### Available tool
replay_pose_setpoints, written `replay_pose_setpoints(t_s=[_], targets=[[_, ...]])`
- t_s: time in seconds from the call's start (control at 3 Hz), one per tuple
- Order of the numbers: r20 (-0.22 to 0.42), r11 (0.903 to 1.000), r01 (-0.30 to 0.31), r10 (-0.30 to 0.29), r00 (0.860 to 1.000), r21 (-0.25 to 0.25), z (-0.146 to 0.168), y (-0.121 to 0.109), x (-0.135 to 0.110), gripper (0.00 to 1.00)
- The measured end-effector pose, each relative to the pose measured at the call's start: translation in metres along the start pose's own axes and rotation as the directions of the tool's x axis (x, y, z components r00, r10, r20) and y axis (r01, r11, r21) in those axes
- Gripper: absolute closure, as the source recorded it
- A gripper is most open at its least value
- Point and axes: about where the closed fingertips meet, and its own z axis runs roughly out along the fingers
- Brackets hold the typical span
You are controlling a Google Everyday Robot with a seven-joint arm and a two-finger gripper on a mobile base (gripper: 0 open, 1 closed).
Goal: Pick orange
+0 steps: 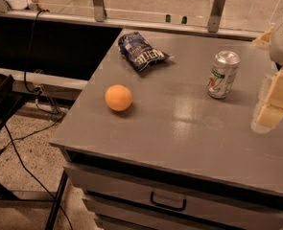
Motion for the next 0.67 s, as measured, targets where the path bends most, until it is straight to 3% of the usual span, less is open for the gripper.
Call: replay_pose_setpoints(t_s=[0.33, 0.67], targets=[[0.014, 1.0000, 0.003, -0.003, 1.000, 0.006, -0.002, -0.001, -0.003, 0.00], [0.064, 0.9952, 0.098, -0.098, 0.993, 0.001, -0.003, 0.003, -0.041, 0.00]])
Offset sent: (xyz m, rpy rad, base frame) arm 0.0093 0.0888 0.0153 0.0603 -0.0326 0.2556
